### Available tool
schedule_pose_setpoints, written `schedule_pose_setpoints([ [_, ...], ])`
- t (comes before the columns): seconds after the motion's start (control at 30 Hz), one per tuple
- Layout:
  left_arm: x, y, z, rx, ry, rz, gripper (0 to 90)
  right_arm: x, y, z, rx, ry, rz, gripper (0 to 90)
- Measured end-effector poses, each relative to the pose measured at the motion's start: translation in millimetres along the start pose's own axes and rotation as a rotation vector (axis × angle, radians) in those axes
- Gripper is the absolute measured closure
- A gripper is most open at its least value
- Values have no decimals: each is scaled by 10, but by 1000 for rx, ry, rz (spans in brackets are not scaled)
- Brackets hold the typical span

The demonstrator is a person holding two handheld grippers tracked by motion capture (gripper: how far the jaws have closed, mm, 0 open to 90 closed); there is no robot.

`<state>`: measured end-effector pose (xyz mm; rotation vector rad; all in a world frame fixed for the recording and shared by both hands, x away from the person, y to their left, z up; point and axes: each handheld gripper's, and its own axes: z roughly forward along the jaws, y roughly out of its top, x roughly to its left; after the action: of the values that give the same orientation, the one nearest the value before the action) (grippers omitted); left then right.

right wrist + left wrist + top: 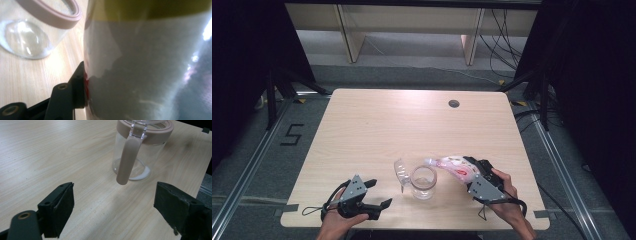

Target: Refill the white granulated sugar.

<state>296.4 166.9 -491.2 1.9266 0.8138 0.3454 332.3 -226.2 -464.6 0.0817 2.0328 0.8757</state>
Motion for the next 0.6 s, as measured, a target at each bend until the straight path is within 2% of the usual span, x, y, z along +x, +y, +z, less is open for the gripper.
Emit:
schedule_pose_setpoints([
  [0.07,0,1,1,-5,-3,-10,161,8,15,10,12,-3,-55,455],
  [0.1,7,3,2,-10,-5,-5,160,34,17,3,28,-3,-39,456],
  [0.13,12,2,-4,-7,-4,-2,161,23,23,11,20,-2,-74,456],
  [0.17,13,1,-3,-7,-4,-3,161,29,28,5,22,-4,-79,456],
  [0.2,13,0,-1,-6,-5,-2,161,47,27,2,28,-7,-61,456],
  [0.27,2,-2,5,-4,-7,-11,161,45,43,4,42,-22,-122,457],
  [0.37,0,0,2,3,-2,1,160,60,56,-1,54,-22,-154,457],
  [0.43,-1,-1,4,2,-2,-2,161,45,68,15,48,-29,-217,458],
  [0.47,1,-5,10,-1,-7,-3,161,68,63,11,55,-30,-184,458],
  [0.5,1,-6,10,-1,-7,-3,161,53,71,17,49,-28,-220,458],
  [0.57,3,-6,11,0,-7,-3,161,52,78,14,53,-30,-232,458],
  [0.6,3,-6,11,0,-7,-3,161,73,72,6,63,-35,-207,459],
])
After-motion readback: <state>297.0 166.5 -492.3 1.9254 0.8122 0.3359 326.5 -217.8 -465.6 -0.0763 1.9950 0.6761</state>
